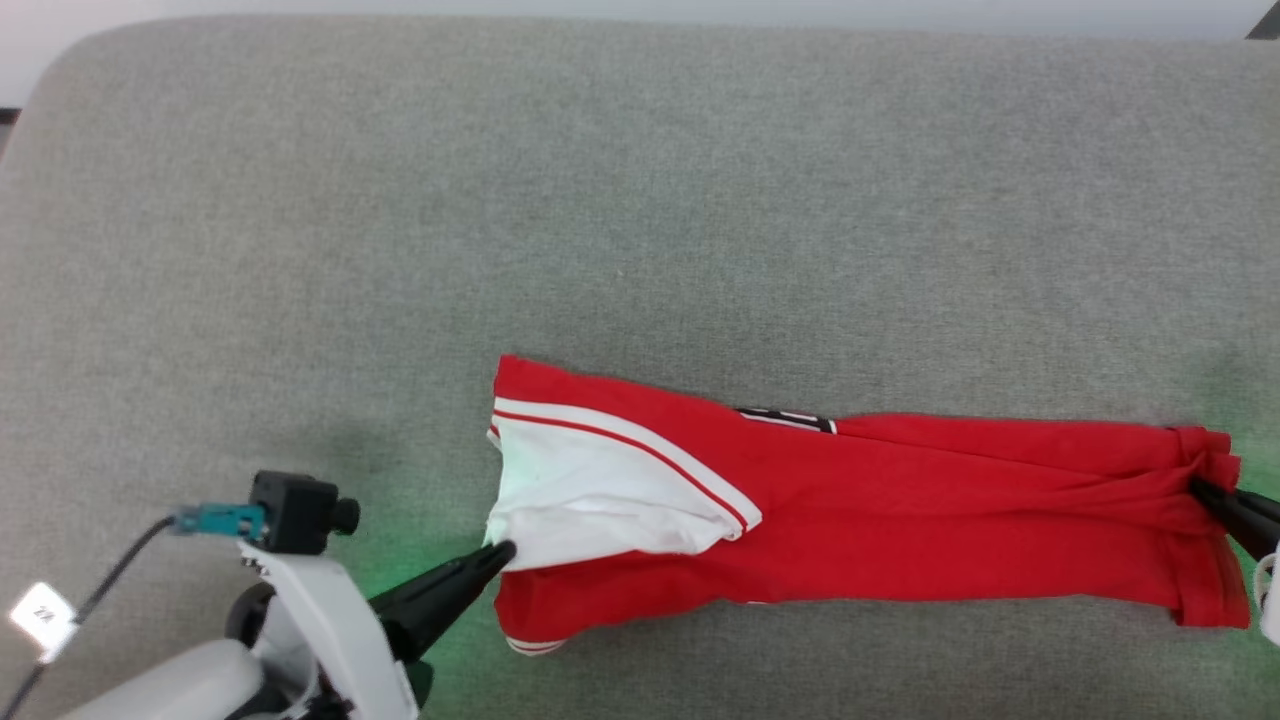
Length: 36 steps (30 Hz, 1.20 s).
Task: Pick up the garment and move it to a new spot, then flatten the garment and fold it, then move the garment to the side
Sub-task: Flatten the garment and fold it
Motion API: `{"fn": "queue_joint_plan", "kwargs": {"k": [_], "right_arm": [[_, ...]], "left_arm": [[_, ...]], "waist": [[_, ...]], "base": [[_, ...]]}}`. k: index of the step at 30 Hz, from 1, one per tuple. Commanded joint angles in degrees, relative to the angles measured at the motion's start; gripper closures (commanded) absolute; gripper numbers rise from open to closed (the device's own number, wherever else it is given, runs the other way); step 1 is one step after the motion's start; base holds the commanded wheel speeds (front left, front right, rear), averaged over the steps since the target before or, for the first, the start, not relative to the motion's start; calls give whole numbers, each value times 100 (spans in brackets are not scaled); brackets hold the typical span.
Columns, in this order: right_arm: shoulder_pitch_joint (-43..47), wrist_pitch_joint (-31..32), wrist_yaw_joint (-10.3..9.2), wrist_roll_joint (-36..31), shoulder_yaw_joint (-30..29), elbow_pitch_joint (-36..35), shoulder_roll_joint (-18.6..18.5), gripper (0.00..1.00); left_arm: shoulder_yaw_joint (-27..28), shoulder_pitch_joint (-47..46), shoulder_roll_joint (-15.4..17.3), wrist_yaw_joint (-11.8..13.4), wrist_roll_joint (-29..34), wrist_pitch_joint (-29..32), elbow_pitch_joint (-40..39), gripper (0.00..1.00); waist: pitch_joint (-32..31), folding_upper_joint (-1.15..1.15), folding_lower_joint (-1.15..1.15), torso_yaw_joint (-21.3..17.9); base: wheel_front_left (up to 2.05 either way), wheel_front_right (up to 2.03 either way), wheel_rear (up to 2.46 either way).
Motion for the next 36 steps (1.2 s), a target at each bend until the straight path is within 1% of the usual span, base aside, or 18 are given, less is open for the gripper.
{"fn": "queue_joint_plan", "kwargs": {"k": [1, 3, 7, 8, 9, 10, 11, 12, 13, 18, 20, 24, 25, 26, 31, 36], "right_arm": [[-22, -33, -4, -77, -25, 40, 84, 100], [-99, -69, -4, -161, -7, 86, 157, 100], [-173, -88, -4, -255, 99, 124, 250, 100], [-190, -99, -4, -269, 119, 116, 259, 80], [-204, -124, -4, -280, 134, 84, 260, 55], [-205, -154, -4, -271, 156, 42, 257, 0], [-194, -182, -4, -235, 169, -11, 250, 0], [-178, -223, -4, -220, 176, -68, 229, 0], [-142, -255, -5, -198, 159, -100, 202, 0], [134, -308, -4, -67, -2, -249, 102, 0], [270, -273, -4, 2, -148, -271, 85, 0], [587, -236, -4, 119, -531, -221, 57, 0], [662, -233, -4, 143, -632, -201, 66, 0], [735, -216, -4, 164, -738, -176, 65, 0], [1025, -65, -4, 253, -1204, 34, 35, 0], [1162, 494, -4, 399, -1363, 205, 80, 0]], "left_arm": [[6, 43, -123, -21, 18, -60, 170, 100], [-56, 23, -327, -54, 60, -56, 452, 100], [-120, -39, -628, -95, 176, -116, 901, 100], [-122, -37, -680, -104, 183, -165, 962, 94], [-120, -27, -721, -108, 186, -198, 1007, 84], [-122, -15, -746, -120, 206, -244, 1036, 69], [-114, 5, -758, -128, 209, -294, 1055, 55], [-104, 39, -769, -132, 191, -340, 1058, 24], [-93, 67, -770, -138, 194, -399, 1035, 0], [55, 263, -726, -148, 102, -734, 828, 0], [159, 384, -732, -93, 104, -864, 783, 0], [545, 724, -914, 60, 145, -1030, 809, 0], [672, 813, -959, 106, 237, -1039, 867, 0], [917, 903, -1067, 149, 305, -1050, 918, 0], [2108, 1579, -1656, 294, 1223, -1043, 1192, 0], [3085, 2042, -2144, 422, 2536, -1046, 1276, 0]], "waist": [[44, 0, 0, 36], [61, 0, 0, 41], [29, 0, 0, 35], [6, 0, 0, 31], [-28, 0, 0, 30], [-68, 0, 0, 33], [-111, 0, 0, 36], [-167, 0, 0, 43], [-230, 0, 0, 58], [-575, 0, 0, 223], [-684, 0, 0, 316], [-788, 0, 0, 550], [-801, 0, 0, 609], [-812, 0, 0, 675], [-856, 0, 0, 933], [-897, 0, 0, 1040]], "base": [[0, 0, 0], [0, 0, 0], [0, 0, 0], [0, 0, 0], [0, 0, 0], [0, 0, 0], [0, 0, 0], [0, 0, 0], [0, 0, 0], [0, 0, 0], [0, 0, 0], [0, 0, 0], [0, 0, 0], [0, 0, 0], [0, 0, 0], [0, 0, 0]]}}
